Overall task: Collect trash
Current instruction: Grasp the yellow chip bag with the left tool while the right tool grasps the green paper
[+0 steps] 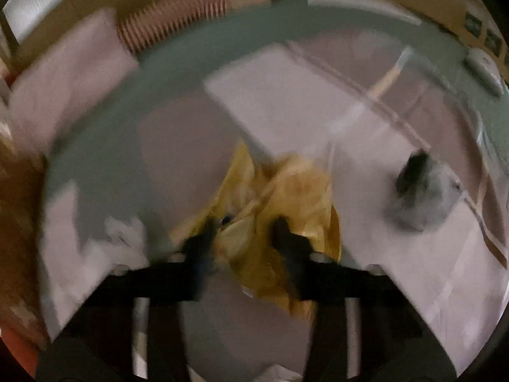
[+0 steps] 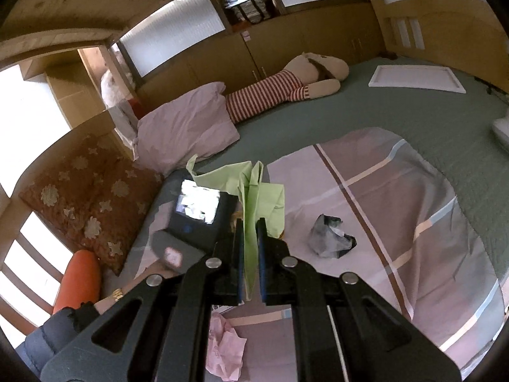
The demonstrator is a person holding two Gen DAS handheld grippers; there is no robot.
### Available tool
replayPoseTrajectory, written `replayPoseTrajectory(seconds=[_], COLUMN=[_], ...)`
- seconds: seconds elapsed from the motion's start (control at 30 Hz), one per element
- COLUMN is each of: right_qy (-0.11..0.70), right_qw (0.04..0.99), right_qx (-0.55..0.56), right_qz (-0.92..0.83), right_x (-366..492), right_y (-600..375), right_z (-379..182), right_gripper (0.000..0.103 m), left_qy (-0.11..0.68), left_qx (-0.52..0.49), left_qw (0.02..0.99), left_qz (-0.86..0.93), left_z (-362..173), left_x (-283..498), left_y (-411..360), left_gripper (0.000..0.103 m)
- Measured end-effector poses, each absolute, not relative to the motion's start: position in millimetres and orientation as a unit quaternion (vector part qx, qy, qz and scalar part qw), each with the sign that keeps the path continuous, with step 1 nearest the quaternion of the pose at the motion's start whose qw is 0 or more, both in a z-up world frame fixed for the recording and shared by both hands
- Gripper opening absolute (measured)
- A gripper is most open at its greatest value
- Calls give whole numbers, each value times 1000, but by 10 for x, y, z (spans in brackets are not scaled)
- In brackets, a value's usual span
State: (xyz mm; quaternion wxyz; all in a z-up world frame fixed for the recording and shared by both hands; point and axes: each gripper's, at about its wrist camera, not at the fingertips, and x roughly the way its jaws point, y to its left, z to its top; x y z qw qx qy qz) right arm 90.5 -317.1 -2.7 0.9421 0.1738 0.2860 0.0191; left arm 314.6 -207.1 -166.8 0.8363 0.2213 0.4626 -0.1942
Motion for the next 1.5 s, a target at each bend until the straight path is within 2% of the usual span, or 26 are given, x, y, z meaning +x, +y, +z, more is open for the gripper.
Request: replayPoseTrajectory(seconds=[0.03, 0.07, 0.13, 0.33, 0.47, 0.6, 0.67, 0.77, 0.97, 1.5], right_qy=[287, 287, 286, 280, 289, 299, 305, 309, 310, 317], right_qw=[942, 942, 943, 945, 947, 946, 946, 947, 949, 947], right_qx=[173, 174, 172, 167, 138, 113, 97, 64, 30, 9], right_qz=[19, 18, 14, 3, 19, 46, 58, 66, 53, 50], right_x=[908, 912, 910, 883, 848, 618, 459, 222, -15, 9], right_y=[-3172, -3178, -3192, -3215, -3077, -2781, -2602, -2348, -2185, -2096], right_z=[-35, -41, -47, -43, -33, -18, -58, -139, -226, -292], right_gripper=[8, 8, 8, 8, 8, 8, 8, 8, 8, 8], left_qy=[461, 465, 454, 409, 367, 337, 322, 348, 374, 371], left_qx=[214, 210, 203, 128, 61, -16, -20, -44, -12, -16], left_qw=[839, 836, 844, 878, 908, 930, 941, 933, 923, 924], left_qz=[-196, -200, -200, -211, -194, -144, -98, -85, -87, -96], left_z=[-1669, -1666, -1542, -883, -321, -65, -69, -243, -459, -469], left_x=[3112, 3085, 2942, 2093, 1242, 669, 483, 369, 402, 290], left_y=[-2052, -2045, -1974, -1635, -1002, -314, -96, 104, -36, -151], left_gripper=[19, 12, 8, 8, 8, 8, 8, 8, 8, 9])
